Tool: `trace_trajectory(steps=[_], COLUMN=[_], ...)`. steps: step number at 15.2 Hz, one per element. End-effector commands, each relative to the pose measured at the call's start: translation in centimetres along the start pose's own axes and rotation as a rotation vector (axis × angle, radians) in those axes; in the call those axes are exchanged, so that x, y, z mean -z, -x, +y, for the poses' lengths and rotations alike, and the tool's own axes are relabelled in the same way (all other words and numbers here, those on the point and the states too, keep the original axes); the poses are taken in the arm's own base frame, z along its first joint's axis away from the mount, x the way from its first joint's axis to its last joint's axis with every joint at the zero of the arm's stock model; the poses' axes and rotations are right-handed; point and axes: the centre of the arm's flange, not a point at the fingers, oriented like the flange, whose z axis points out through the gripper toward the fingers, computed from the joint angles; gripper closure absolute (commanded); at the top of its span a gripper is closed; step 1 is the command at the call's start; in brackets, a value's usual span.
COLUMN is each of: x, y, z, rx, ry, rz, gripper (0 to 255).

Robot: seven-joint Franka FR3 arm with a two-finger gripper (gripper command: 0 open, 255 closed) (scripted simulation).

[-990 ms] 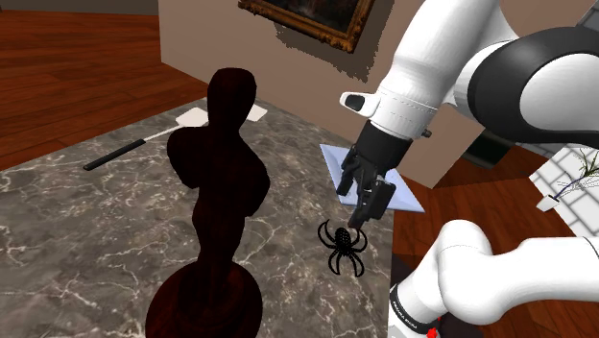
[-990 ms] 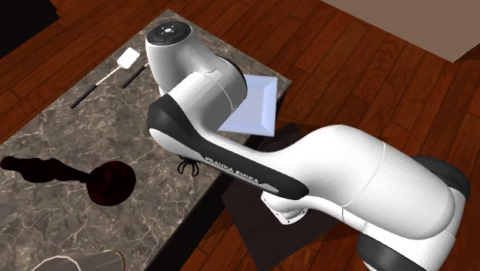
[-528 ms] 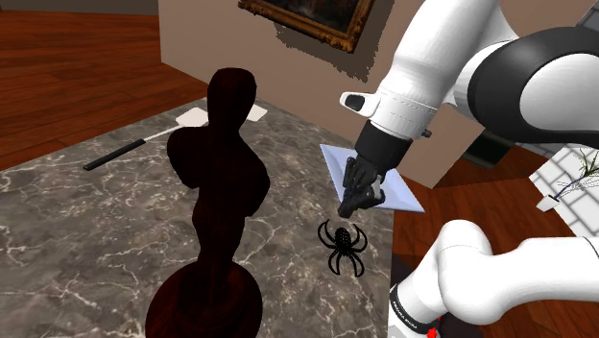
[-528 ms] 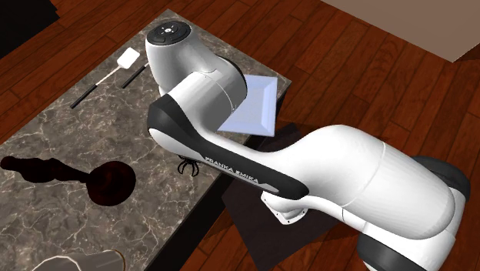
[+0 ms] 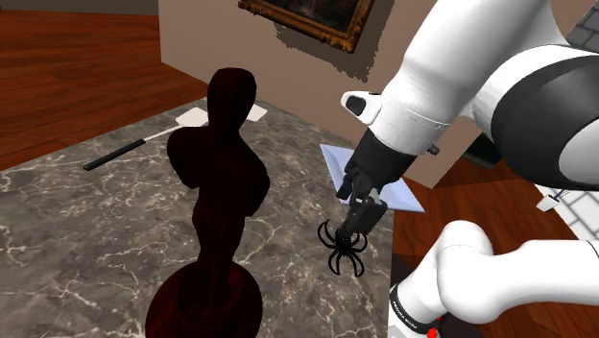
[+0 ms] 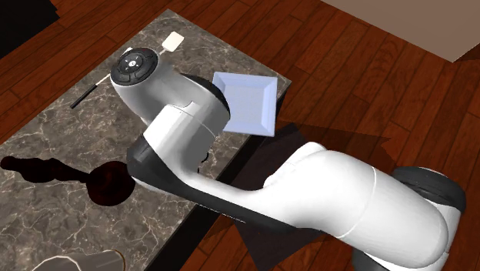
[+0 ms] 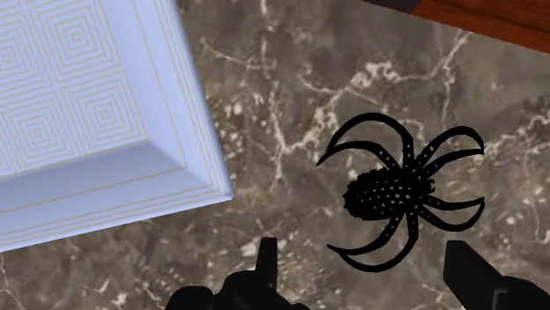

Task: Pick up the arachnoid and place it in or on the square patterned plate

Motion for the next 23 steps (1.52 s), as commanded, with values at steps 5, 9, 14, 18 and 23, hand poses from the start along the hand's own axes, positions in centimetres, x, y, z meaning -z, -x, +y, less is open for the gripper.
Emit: trace_trajectory(steps=[5,9,14,18,23], x=[-2.3,-4.1,-4.1,-4.1,-4.1], y=[-1.5,-1.5,-1.5,-1.5,-1.5], z=[-4.1,-3.8,-3.8,-3.8,-3.8], rx=[-0.130,-0.130,-0.130,-0.130,-0.130], ry=[0.146,0.146,0.146,0.146,0.146], rz=[0.004,0.004,0.004,0.004,0.004], gripper=[0,0,0,255,255])
